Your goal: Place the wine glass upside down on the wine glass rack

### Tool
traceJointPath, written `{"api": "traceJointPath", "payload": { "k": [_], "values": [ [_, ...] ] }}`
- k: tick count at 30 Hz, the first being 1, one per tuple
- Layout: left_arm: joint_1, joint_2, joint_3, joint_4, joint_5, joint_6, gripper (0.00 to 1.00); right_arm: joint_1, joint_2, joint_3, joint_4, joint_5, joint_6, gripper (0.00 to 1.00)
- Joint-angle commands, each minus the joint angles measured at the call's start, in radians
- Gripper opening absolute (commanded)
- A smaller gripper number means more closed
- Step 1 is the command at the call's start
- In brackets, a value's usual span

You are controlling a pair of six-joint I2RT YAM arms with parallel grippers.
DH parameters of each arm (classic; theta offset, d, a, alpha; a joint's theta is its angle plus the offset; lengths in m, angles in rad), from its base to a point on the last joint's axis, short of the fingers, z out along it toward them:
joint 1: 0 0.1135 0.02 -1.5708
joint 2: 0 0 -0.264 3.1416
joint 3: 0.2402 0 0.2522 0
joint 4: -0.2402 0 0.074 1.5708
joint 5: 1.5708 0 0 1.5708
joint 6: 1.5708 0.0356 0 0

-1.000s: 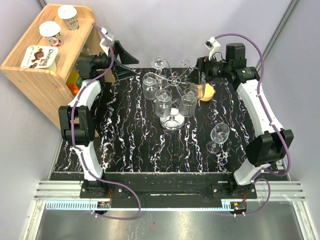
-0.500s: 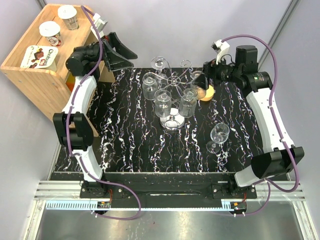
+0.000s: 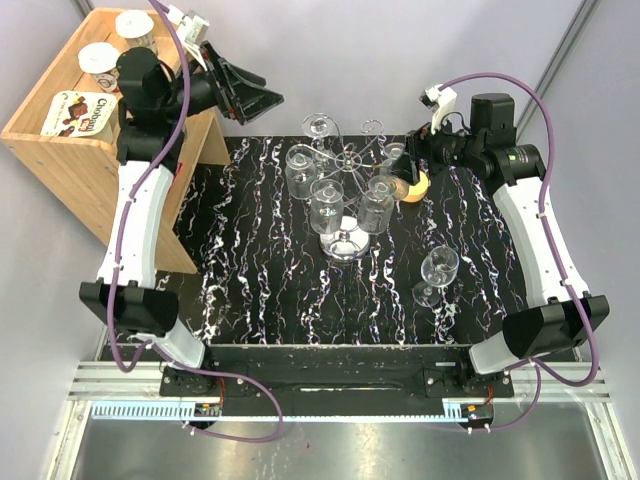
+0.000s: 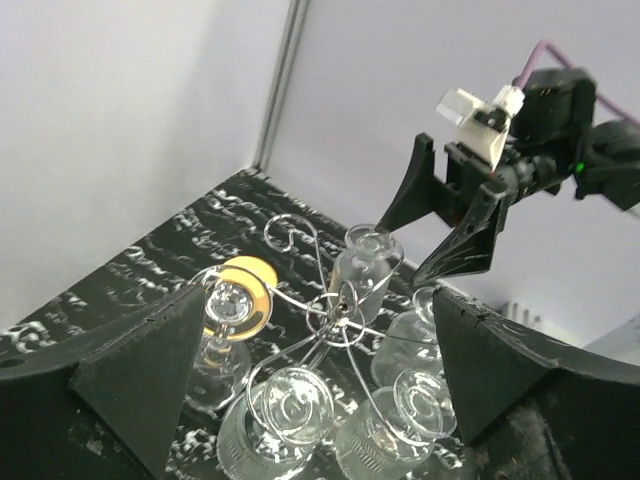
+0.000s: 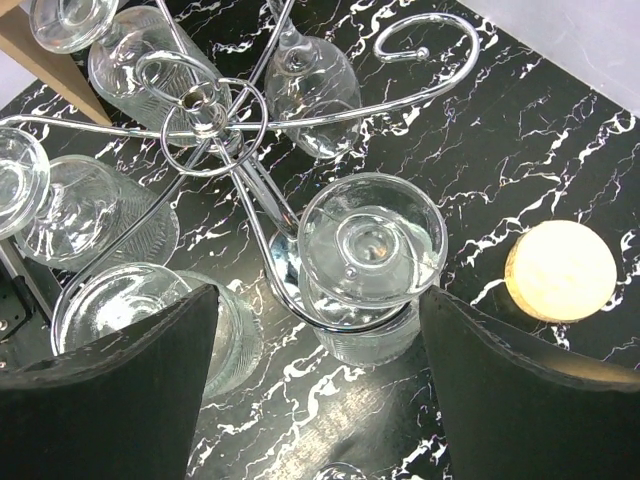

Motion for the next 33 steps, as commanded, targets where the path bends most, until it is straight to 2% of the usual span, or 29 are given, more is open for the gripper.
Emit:
{"api": "traceJointPath", "payload": {
  "k": [1, 6, 11, 17, 22, 33],
  "values": [
    [-0.036, -0.075, -0.025, -0.315, -0.170, 0.352, 0.99, -0.004, -0.016, 0.033, -0.025, -0.057, -0.062, 0.86],
    [-0.094, -0.082, -0.068, -0.393, -0.227, 0.468, 0.99, -0.004, -0.011, 0.030, -0.051, -0.086, -0.091, 0.86],
    [-0.286, -0.044, -0.005, -0.536, -0.418, 0.665, 0.99, -0.004, -0.036, -0.001, -0.046, -0.095, -0.098, 0.85],
    [-0.420, -0.003, 0.007, -0.554, -0.535, 0.734, 0.99, -0.004, -0.047, -0.019, -0.039, -0.097, -0.089, 0.84],
    [-0.490, 0.057, 0.081, -0.600, -0.604, 0.791, 0.90, -0.004, -0.056, -0.036, -0.039, -0.091, -0.094, 0.84],
    [-0.504, 0.169, 0.213, -0.642, -0.546, 0.803, 0.63, -0.004, -0.100, -0.077, -0.043, -0.034, -0.121, 0.83]
  ]
}}
